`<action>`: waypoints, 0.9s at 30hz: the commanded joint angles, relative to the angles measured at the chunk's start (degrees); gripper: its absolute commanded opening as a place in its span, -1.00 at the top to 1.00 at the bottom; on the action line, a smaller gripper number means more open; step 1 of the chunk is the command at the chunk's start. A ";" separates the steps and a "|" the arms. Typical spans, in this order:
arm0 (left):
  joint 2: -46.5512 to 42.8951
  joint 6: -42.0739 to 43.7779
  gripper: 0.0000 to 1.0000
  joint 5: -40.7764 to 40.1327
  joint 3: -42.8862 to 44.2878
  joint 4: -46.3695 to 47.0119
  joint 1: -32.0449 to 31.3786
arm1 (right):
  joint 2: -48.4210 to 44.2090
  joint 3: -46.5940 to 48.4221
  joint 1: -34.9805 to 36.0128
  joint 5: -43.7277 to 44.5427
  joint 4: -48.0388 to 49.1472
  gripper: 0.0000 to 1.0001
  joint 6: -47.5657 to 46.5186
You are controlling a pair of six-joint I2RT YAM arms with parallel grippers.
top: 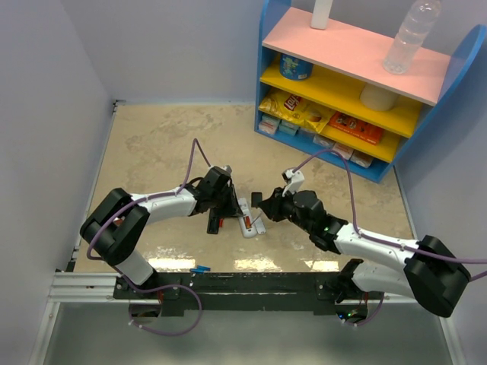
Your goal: Unload the batteries from the remote control
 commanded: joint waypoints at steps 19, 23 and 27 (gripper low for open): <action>1.05 -0.06 0.46 0.34 -0.84 -0.93 -0.59 | 0.09 4.12 -0.34 2.66 -1.35 1.00 -2.86; 0.87 -0.24 0.46 0.43 -0.93 -0.84 -0.59 | 1.49 4.02 -0.34 1.78 -0.20 1.00 -2.42; 0.79 -0.50 0.46 0.61 -1.19 -0.40 -0.59 | 2.72 3.85 -0.34 0.90 1.20 1.00 -2.07</action>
